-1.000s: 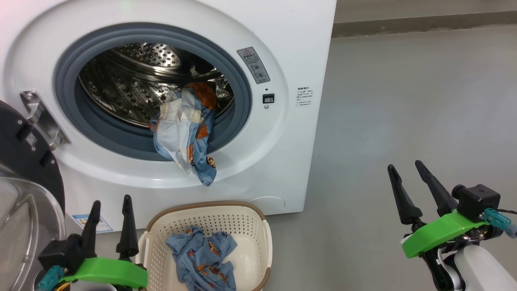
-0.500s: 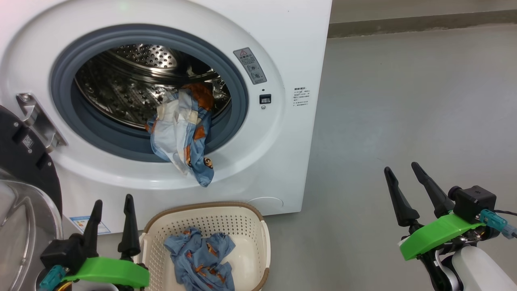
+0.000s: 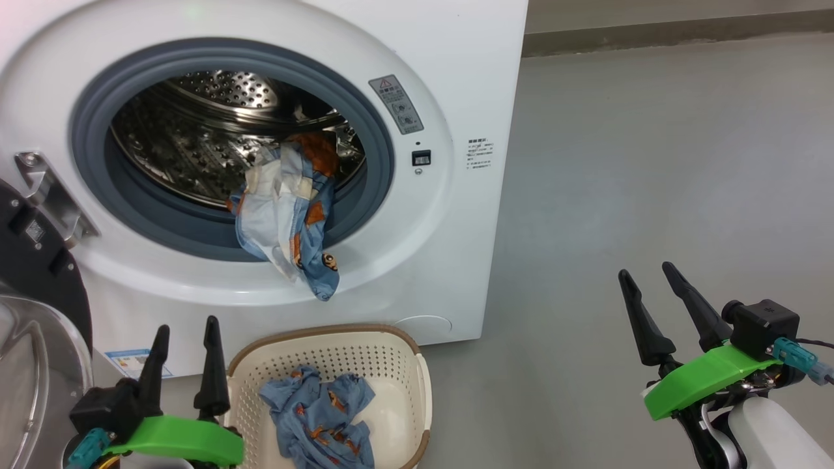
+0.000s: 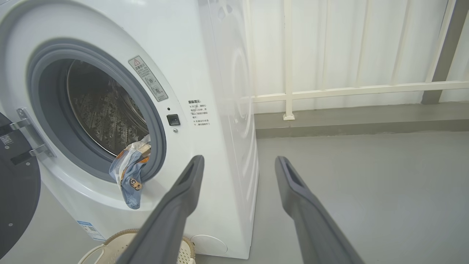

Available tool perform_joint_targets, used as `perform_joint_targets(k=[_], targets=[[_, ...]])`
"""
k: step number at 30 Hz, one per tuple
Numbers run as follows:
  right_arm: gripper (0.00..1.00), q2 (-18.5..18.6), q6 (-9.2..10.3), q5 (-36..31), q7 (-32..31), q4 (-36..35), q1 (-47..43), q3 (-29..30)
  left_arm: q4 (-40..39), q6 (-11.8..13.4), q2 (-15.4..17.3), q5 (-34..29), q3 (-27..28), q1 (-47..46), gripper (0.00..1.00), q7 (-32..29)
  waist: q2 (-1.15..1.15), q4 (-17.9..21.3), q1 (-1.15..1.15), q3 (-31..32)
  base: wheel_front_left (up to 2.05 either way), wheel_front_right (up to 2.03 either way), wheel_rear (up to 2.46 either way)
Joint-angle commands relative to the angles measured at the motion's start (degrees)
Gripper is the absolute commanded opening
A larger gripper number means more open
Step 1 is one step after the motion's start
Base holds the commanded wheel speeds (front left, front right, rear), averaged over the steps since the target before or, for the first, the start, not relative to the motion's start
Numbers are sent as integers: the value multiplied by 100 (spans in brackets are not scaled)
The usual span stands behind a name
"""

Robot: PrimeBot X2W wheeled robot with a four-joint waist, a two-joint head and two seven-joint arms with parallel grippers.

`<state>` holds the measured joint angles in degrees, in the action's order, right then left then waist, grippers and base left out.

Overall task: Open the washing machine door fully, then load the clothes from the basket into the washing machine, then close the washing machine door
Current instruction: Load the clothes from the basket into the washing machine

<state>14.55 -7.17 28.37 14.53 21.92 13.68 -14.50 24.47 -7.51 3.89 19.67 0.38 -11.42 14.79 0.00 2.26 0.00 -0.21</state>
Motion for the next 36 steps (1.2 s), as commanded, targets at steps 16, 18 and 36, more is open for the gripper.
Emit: perform_joint_targets(k=[16,18,36], targets=[[100,24,-32,64,47,-207,318,-84,1176,2,301,486,-337,-1004,100,-66,0,414,0,-738,0,0,0],[100,0,-32,43,47,-226,373,-86,1395,2,354,534,-435,-1226,100,-73,0,470,0,-887,0,0,0],[100,-413,-32,-265,47,-531,742,147,3191,2,907,1043,-1258,-3126,100,-129,0,1032,0,-2194,0,0,0]])
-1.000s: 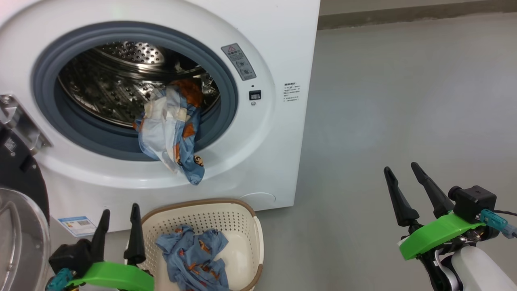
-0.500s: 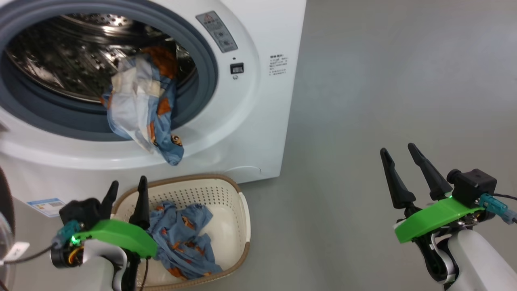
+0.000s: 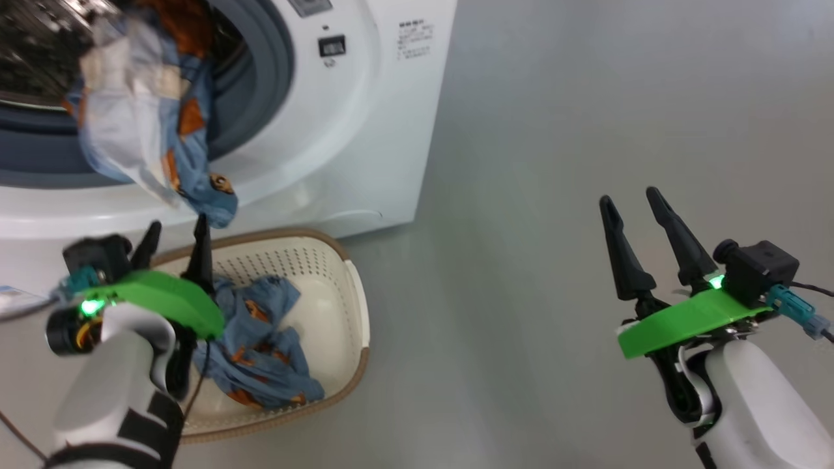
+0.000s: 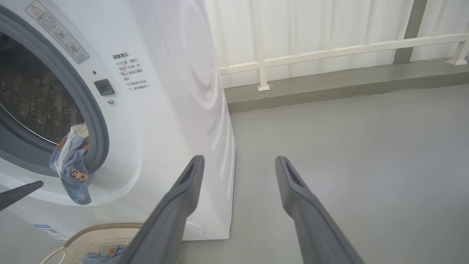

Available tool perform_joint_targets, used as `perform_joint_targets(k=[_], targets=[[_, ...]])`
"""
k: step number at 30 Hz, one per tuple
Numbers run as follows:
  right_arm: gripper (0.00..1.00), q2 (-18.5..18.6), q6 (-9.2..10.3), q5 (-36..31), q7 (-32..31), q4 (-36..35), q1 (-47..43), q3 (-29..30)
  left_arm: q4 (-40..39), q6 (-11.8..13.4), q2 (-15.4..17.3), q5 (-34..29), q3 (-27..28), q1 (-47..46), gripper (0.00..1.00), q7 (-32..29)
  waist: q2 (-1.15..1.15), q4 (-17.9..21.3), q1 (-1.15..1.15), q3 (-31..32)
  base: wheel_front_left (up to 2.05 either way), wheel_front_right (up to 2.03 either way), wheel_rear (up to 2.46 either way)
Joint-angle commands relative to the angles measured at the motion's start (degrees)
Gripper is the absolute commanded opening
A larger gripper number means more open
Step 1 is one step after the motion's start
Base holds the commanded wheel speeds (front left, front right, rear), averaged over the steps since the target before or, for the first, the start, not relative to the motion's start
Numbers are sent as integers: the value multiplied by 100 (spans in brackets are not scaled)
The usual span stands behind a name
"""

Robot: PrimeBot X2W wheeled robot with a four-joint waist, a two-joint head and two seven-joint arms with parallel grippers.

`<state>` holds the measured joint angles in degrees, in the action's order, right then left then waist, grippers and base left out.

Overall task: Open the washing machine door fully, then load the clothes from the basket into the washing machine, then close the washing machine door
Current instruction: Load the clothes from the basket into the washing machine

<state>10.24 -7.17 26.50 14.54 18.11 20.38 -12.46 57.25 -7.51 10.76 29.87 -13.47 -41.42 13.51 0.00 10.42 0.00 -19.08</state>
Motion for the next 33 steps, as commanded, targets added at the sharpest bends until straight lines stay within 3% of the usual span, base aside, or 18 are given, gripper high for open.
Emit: perform_joint_targets(k=[1,9,16,27,28,29,30,33], targets=[[100,-38,-32,-120,46,-178,66,-39,-20,2,236,64,80,-227,100,-28,0,239,0,-367,0,0,0],[100,-205,-32,-179,46,-251,208,-1,598,2,395,338,-94,-968,100,-193,0,384,0,-763,0,0,0],[100,-262,-32,-195,46,-261,268,43,1262,101,581,521,75,-1461,100,-241,0,490,0,-937,0,0,0],[100,-287,-32,-231,46,-296,286,97,1386,71,658,623,197,-1779,100,100,0,464,0,-1065,0,0,0],[100,-287,-32,-237,46,-291,289,98,1390,69,646,615,192,-1785,78,112,0,452,0,-1065,0,0,0],[100,-288,-32,-242,46,-286,293,97,1394,66,631,608,185,-1786,44,121,0,439,0,-1061,0,0,0],[100,-288,-32,-247,46,-279,296,97,1397,61,619,595,170,-1784,0,127,0,425,0,-1053,0,0,0],[100,-299,-32,-268,46,-266,305,87,1369,39,578,556,107,-1769,0,139,0,380,0,-1018,0,0,0]])
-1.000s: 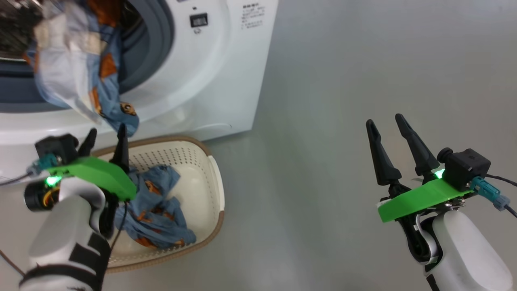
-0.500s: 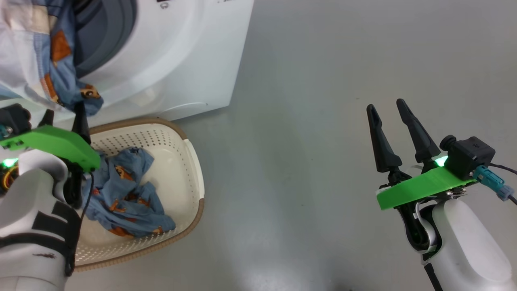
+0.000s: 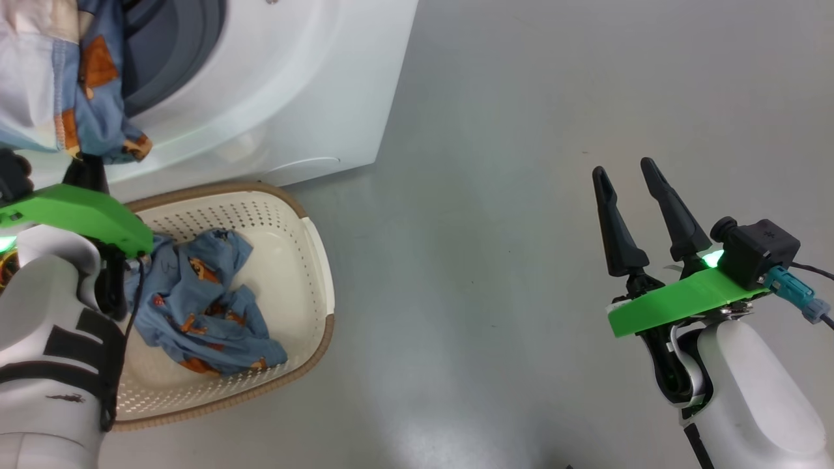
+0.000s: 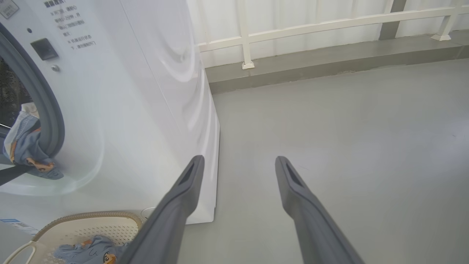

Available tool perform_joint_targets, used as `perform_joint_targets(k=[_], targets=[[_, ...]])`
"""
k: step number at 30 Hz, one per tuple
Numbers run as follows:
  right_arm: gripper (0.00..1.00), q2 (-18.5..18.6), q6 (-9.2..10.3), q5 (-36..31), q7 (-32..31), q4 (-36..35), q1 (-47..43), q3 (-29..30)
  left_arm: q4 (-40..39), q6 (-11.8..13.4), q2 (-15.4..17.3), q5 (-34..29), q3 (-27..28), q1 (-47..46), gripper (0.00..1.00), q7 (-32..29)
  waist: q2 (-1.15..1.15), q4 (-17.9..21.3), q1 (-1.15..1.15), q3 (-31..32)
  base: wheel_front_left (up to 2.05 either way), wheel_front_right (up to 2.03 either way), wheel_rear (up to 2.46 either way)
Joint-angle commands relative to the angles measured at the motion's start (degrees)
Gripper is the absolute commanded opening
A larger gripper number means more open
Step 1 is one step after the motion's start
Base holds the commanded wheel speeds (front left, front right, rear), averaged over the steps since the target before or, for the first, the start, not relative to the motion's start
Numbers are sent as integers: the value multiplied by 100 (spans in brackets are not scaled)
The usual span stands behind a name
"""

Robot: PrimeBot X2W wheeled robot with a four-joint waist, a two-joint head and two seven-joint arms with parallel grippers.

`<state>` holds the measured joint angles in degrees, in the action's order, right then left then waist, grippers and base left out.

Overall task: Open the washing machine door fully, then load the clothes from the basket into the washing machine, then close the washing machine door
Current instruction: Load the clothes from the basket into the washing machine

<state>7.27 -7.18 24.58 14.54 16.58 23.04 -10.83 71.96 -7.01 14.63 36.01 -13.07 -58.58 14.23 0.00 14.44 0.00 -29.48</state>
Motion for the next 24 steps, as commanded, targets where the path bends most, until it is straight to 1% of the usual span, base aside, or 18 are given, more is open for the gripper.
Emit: perform_joint_targets(k=[1,3,7,10,16,20,23,24], targets=[[100,-10,-31,-87,46,-108,36,-81,-124,-17,179,-78,36,-39,0,69,0,-39,0,41,0,0,0],[100,4,-31,-76,46,-83,37,-83,-196,-28,159,-140,-44,1,0,72,0,-78,0,90,0,0,0],[100,-5,-31,-74,46,-54,16,-90,-584,-39,190,-284,-114,188,0,75,0,-150,0,190,0,0,0],[100,10,-31,-58,46,-30,4,-91,-803,-42,203,-314,-78,308,0,75,0,-192,0,246,0,0,0],[100,69,-31,-14,46,1,-38,-116,-1394,-45,292,-383,175,402,0,76,0,-294,0,331,0,0,0],[100,105,-31,7,46,-6,-17,-186,-1343,-45,322,-426,222,132,0,76,0,-261,0,257,0,0,0],[100,123,-31,-3,46,-24,15,-233,-1123,-45,368,-489,163,-206,0,66,0,-169,0,119,0,0,0],[100,132,-31,-18,46,-49,24,-221,-952,-45,430,-513,143,-478,0,42,0,-80,0,24,0,0,0]])
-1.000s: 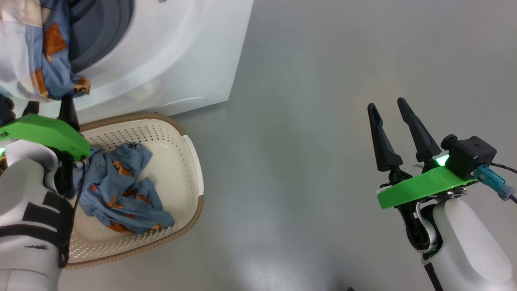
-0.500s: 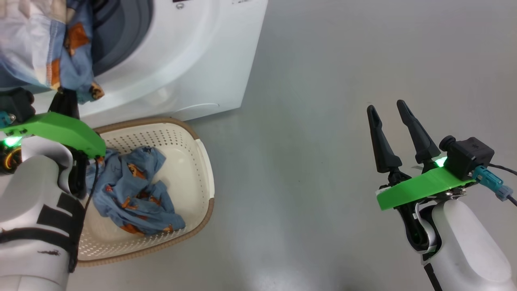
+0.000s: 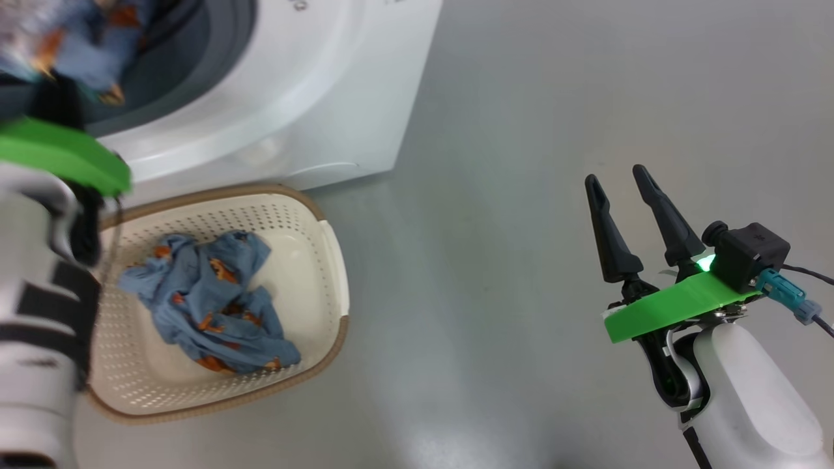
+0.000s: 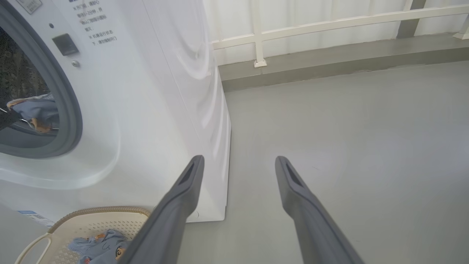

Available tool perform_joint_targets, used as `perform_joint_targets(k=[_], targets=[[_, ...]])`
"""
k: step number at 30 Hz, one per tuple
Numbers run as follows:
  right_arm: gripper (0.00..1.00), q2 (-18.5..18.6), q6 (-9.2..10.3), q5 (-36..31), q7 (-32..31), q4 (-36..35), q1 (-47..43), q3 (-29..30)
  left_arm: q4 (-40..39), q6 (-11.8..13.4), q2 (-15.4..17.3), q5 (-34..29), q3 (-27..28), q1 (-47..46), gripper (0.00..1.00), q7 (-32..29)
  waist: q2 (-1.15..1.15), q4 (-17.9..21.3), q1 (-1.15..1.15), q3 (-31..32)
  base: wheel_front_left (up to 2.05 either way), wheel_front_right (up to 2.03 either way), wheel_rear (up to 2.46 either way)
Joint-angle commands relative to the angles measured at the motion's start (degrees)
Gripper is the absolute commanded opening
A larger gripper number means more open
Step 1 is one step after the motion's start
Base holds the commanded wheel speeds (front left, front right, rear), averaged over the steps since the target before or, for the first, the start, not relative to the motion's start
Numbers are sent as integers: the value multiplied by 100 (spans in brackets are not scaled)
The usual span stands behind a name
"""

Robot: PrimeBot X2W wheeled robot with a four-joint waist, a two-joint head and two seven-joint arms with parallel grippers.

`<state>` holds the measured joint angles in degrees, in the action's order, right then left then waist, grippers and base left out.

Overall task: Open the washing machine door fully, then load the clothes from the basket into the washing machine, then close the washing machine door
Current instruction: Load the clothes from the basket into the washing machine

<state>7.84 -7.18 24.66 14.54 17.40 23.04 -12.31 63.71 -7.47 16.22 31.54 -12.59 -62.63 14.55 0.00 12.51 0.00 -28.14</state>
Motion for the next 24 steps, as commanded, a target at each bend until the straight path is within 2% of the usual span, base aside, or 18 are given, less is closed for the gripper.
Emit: perform_joint_targets(k=[1,5,12,18,19,20,21,24], targets=[[100,76,-31,-37,46,-148,14,-56,-44,0,301,-76,86,-196,0,3,0,157,0,-155,0,0,0],[100,62,-31,-79,46,-228,-51,-1,251,8,435,-119,45,-662,0,-61,0,343,0,-346,0,0,0],[100,-60,-31,-110,46,-384,-173,51,606,37,868,-188,-10,-1567,0,-458,0,618,0,-768,0,0,0],[100,-189,-31,-144,46,-481,-209,89,807,35,1254,-206,-74,-2244,0,-1222,0,773,0,-982,0,0,0],[100,-201,-31,-143,46,-483,-205,93,836,41,1296,-199,-80,-2332,11,-1385,0,783,0,-994,0,0,0],[100,-214,-31,-143,46,-479,-204,98,862,79,1334,-191,-81,-2409,76,-1539,0,787,0,-1000,0,0,0],[100,-228,-31,-144,46,-471,-203,102,889,140,1359,-171,-69,-2468,100,-1691,0,788,0,-1002,0,0,0],[100,-289,-31,-173,46,-447,-230,101,951,158,1343,-97,-72,-2453,100,-2222,0,767,0,-929,0,0,0]])
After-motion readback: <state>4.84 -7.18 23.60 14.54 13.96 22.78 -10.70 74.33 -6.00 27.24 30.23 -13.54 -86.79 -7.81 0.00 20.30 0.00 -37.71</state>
